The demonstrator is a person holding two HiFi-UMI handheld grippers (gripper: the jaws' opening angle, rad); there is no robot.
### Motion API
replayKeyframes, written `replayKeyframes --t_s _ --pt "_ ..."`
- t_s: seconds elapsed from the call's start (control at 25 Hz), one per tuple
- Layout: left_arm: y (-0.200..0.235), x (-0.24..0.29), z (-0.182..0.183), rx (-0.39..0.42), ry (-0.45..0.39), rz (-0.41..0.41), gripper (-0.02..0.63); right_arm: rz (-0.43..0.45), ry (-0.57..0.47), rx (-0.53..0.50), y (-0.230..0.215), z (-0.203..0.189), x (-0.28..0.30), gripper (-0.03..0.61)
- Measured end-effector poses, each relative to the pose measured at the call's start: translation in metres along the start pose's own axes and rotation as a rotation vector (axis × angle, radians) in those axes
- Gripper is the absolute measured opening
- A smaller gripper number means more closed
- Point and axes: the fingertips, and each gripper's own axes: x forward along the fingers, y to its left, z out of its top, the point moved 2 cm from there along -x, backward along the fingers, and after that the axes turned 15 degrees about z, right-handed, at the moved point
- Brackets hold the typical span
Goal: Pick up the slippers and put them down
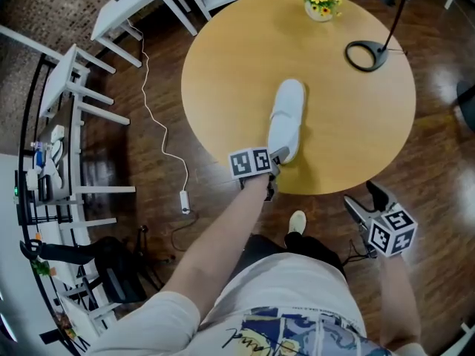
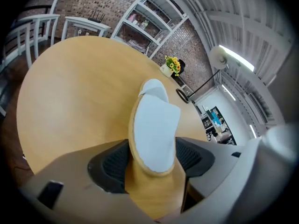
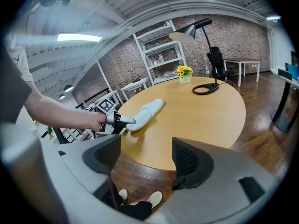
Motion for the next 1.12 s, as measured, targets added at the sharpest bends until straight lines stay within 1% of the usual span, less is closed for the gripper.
replayKeyframes --t_s 0.08,0.2,0.24,0.28,0.36,0.4,0.44,0.48,0.6,0.76,0.92,1.12 --pt "0.004 0.002 0.002 -0.009 -0.004 0.012 0.258 0.008 0.003 0.002 0.0 0.0 0.002 0.364" --pt "0.004 0.002 -0.001 -0.002 0.005 -0.007 0.215 0.016 0.014 0.004 0.004 -0.003 0.003 0.364" --pt "0.003 0.002 -0.002 -0.007 0.005 -0.015 0.187 0.018 0.018 0.004 0.005 -0.004 0.004 0.364" --pt "0.001 0.002 -0.003 -0.018 0.003 -0.025 0.175 0.02 0.02 0.005 0.005 -0.005 0.004 0.364" --pt "-0.003 0.0 -0.002 -0.058 -0.018 -0.06 0.147 0.024 0.023 0.005 0.007 -0.006 0.005 0.364" --pt "-0.006 -0.003 0.0 -0.083 -0.037 -0.084 0.115 0.024 0.026 0.002 0.008 -0.007 0.005 0.364" --pt "-0.009 -0.007 0.003 -0.103 -0.059 -0.108 0.064 0.025 0.03 -0.002 0.009 -0.007 0.006 0.364" --pt "-0.011 -0.01 0.004 -0.111 -0.077 -0.13 0.044 0.026 0.033 -0.005 0.009 -0.007 0.007 0.364" --pt "-0.016 -0.015 0.008 -0.117 -0.102 -0.171 0.034 0.035 0.038 -0.009 0.01 -0.006 0.011 0.364" --pt "-0.014 -0.02 0.012 -0.189 -0.128 -0.229 0.031 0.044 0.041 -0.018 0.013 -0.004 0.017 0.364" --pt "-0.016 -0.036 0.017 -0.216 -0.164 -0.279 0.031 0.062 0.045 -0.033 0.018 0.0 0.022 0.364" --pt "-0.002 -0.07 0.031 -0.245 -0.241 -0.307 0.031 0.122 0.04 -0.063 0.033 0.008 0.04 0.364"
